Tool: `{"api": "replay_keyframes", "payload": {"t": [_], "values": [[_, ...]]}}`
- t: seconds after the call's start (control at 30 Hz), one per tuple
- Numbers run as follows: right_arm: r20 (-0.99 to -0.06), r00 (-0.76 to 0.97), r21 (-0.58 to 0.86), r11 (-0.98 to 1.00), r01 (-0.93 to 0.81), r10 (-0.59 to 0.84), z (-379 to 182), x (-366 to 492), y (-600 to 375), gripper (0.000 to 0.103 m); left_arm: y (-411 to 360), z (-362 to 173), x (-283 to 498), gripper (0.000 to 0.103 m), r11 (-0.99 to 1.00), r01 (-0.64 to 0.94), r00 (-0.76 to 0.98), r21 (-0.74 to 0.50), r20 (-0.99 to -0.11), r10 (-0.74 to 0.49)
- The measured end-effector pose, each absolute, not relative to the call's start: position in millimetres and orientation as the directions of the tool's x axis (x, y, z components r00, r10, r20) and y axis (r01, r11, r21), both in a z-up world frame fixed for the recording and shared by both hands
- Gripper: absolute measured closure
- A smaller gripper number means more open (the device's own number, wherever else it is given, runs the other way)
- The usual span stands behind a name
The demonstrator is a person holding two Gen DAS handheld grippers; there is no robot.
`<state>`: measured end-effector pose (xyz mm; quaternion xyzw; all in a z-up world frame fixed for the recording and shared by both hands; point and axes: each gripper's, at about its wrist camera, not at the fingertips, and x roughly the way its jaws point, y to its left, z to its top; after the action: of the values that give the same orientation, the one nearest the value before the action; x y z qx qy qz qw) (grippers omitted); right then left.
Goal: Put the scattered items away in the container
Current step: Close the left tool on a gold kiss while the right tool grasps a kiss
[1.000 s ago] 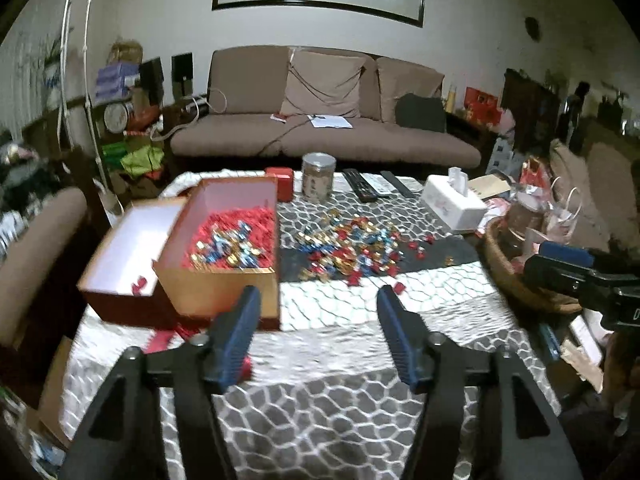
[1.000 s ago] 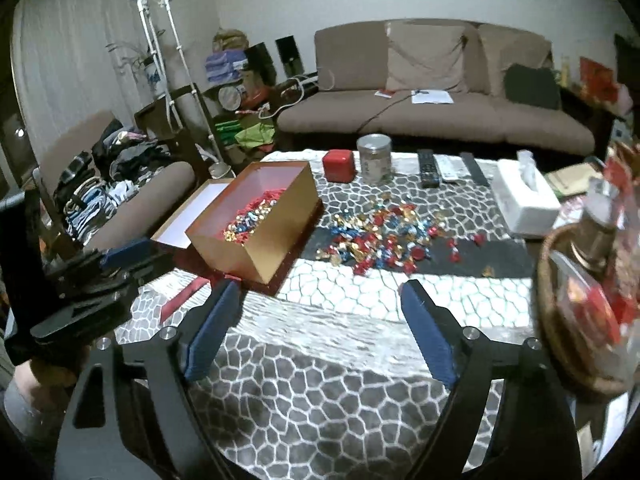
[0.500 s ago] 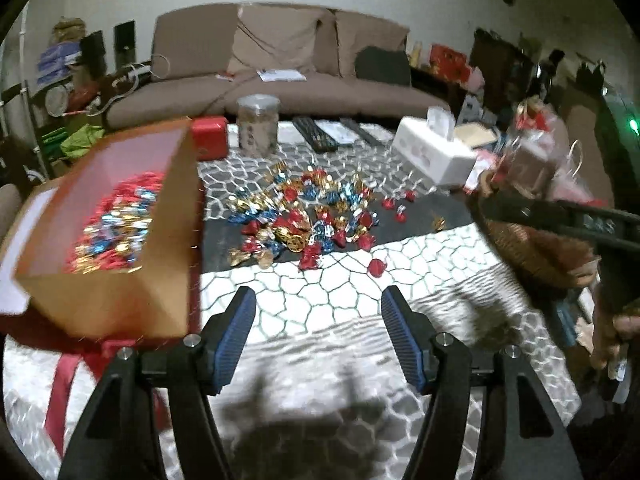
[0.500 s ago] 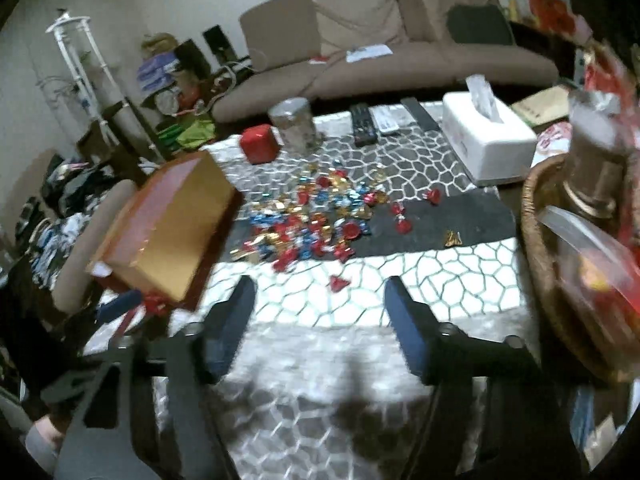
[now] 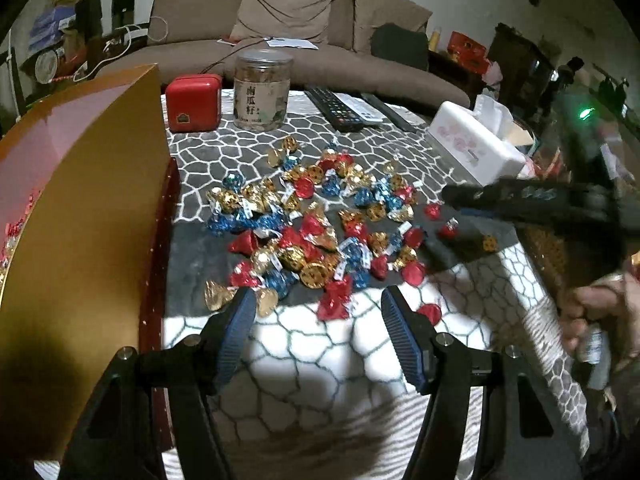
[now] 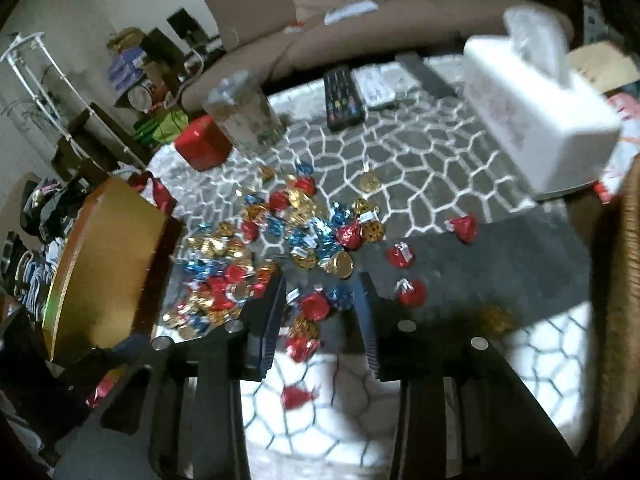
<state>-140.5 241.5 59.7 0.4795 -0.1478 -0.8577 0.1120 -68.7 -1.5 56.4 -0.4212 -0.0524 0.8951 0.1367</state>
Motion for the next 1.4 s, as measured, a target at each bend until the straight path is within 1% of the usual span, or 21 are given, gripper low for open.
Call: {"api": "replay_keyframes", "payload": {"t": [0.07,0.13,0.3,0.43,0.67,0.73,0.77,0.83,0.93,0.97,1.0,1.03,1.2,1.4], "values": [[-0.800,-0.490,0.372,-0.927,0.050,-0.347,46,-153,240,0.071,-6,55,-72,0.038,-0.950,-0.179,-0.583,-0.257,-0.750,0.313],[-0.810,-0.471,0.364,-0.929,0.065,-0.350,36,-162,236,0.073,-6,58,-73,0.038,-0.943,-0.191,-0.586,-0.272,-0.740,0.332],[-0.821,-0.446,0.352,-0.931,0.096,-0.357,24,-170,229,0.075,-6,54,-76,0.038,-0.954,-0.207,-0.591,-0.218,-0.749,0.300],[-0.817,-0.435,0.346,-0.926,0.152,-0.377,29,-164,226,0.075,-8,41,-78,0.038,-0.954,-0.221,-0.592,-0.203,-0.750,0.296],[-0.814,-0.441,0.358,-0.925,0.130,-0.377,37,-156,234,0.072,-6,21,-83,0.039,-0.975,-0.168,-0.620,-0.148,-0.752,0.221],[-0.812,-0.436,0.367,-0.921,0.132,-0.387,36,-155,233,0.072,-6,16,-87,0.053,-0.977,-0.158,-0.617,-0.144,-0.758,0.212],[-0.813,-0.432,0.371,-0.919,0.134,-0.391,35,-155,232,0.072,-6,13,-89,0.057,-0.980,-0.151,-0.618,-0.132,-0.761,0.198],[-0.818,-0.419,0.366,-0.919,0.147,-0.393,32,-155,228,0.072,-4,6,-95,0.057,-0.985,-0.136,-0.618,-0.102,-0.769,0.165],[-0.820,-0.406,0.365,-0.915,0.171,-0.404,29,-154,221,0.072,-4,3,-100,0.057,-0.987,-0.124,-0.622,-0.099,-0.767,0.155],[-0.821,-0.406,0.363,-0.915,0.174,-0.403,29,-153,220,0.072,-2,3,-101,0.059,-0.988,-0.125,-0.624,-0.092,-0.767,0.150],[-0.820,-0.407,0.363,-0.915,0.175,-0.403,29,-153,220,0.072,-1,4,-101,0.076,-0.989,-0.125,-0.626,-0.083,-0.767,0.144],[-0.817,-0.410,0.367,-0.914,0.171,-0.405,30,-153,222,0.072,1,4,-101,0.083,-0.989,-0.125,-0.628,-0.074,-0.766,0.137],[-0.802,-0.419,0.414,-0.902,0.124,-0.426,34,-155,237,0.072,0,9,-98,0.083,-0.985,-0.129,-0.615,-0.116,-0.770,0.171],[-0.779,-0.421,0.497,-0.867,0.038,-0.465,29,-160,254,0.071,6,41,-87,0.083,-0.966,-0.178,-0.631,-0.188,-0.731,0.259]]}}
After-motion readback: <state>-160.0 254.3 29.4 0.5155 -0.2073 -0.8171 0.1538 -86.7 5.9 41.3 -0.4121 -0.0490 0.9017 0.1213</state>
